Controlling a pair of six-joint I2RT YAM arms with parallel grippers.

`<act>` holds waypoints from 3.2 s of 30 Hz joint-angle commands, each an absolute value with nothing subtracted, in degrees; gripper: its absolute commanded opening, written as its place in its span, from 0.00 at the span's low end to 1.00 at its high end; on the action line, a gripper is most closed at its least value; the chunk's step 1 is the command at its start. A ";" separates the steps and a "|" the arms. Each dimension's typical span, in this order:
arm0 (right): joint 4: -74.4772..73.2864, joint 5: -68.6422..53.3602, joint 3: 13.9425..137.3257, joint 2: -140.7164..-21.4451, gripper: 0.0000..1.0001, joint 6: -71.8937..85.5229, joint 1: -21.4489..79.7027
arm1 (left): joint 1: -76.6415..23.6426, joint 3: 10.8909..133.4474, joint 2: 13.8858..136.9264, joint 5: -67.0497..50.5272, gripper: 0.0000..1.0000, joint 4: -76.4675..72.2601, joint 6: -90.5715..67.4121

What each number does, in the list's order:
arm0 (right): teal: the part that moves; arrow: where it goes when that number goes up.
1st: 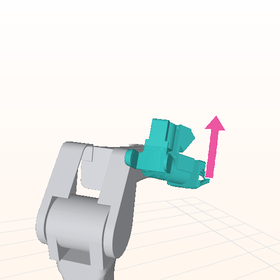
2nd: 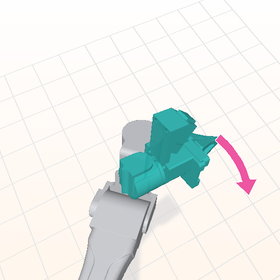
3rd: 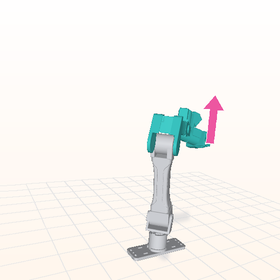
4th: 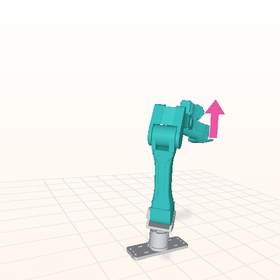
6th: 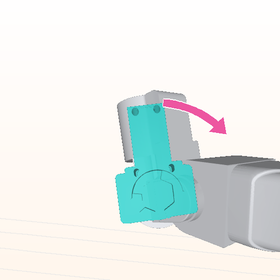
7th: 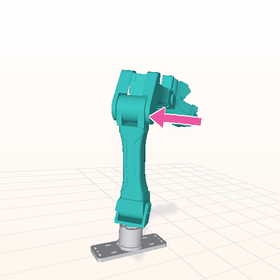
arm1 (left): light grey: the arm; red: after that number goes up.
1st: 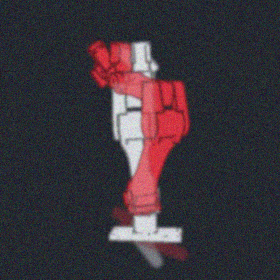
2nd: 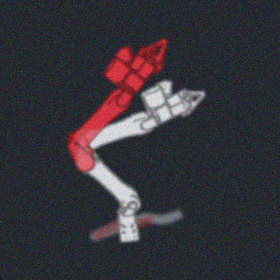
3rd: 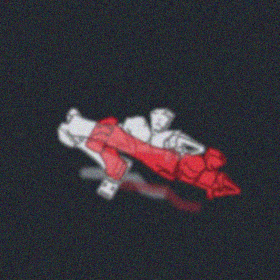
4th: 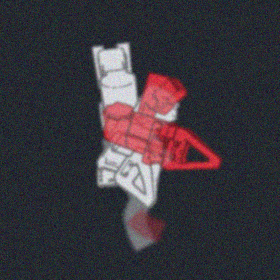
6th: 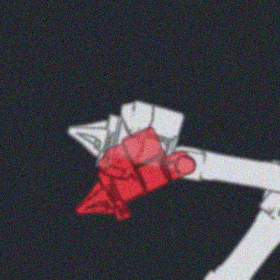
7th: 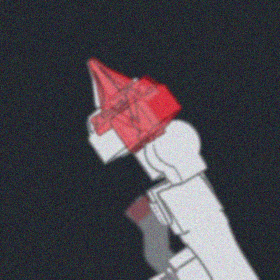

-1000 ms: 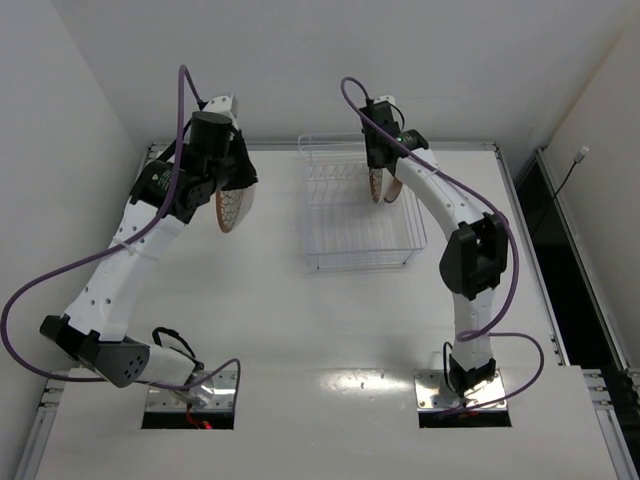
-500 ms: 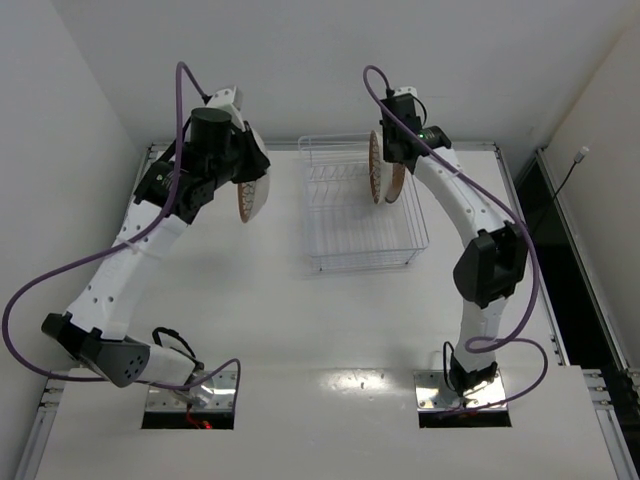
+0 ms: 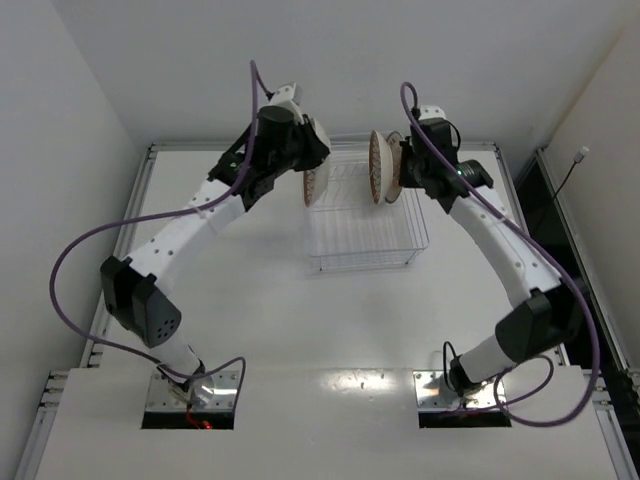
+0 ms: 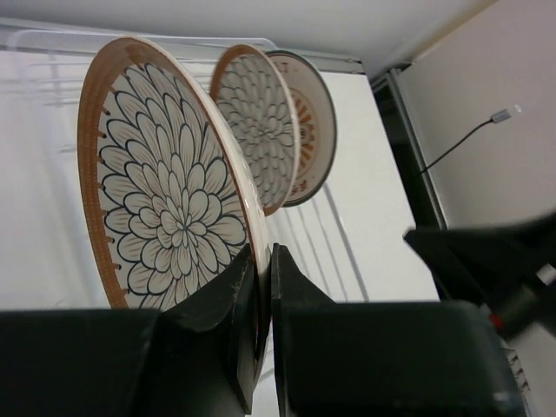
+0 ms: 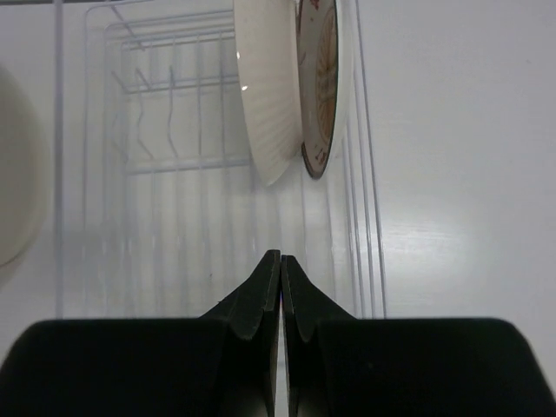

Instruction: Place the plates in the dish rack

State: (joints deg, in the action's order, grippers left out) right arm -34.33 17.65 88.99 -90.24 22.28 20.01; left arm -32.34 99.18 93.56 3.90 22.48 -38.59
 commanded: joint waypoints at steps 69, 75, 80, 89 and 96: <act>-35.16 8.44 63.90 -63.63 0.00 21.27 19.60 | -35.07 101.87 114.69 10.63 0.00 -12.40 -46.40; -35.68 8.44 63.90 -63.63 0.02 21.27 19.60 | -32.61 103.18 117.50 8.62 0.06 -10.73 -47.46; -35.68 7.21 63.90 -63.63 0.02 21.27 19.60 | -32.08 106.87 119.79 7.56 0.18 -9.06 -47.46; -36.30 5.54 64.59 -64.16 0.02 21.27 19.60 | -32.08 104.06 118.75 8.70 0.36 -10.46 -50.44; -37.35 5.54 65.13 -64.16 0.03 21.27 19.60 | -32.08 103.36 118.74 8.70 0.69 -9.94 -51.59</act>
State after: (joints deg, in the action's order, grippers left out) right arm -37.45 6.04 63.86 -64.84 21.98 19.94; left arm -31.75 103.44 120.97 8.84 -6.42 -50.17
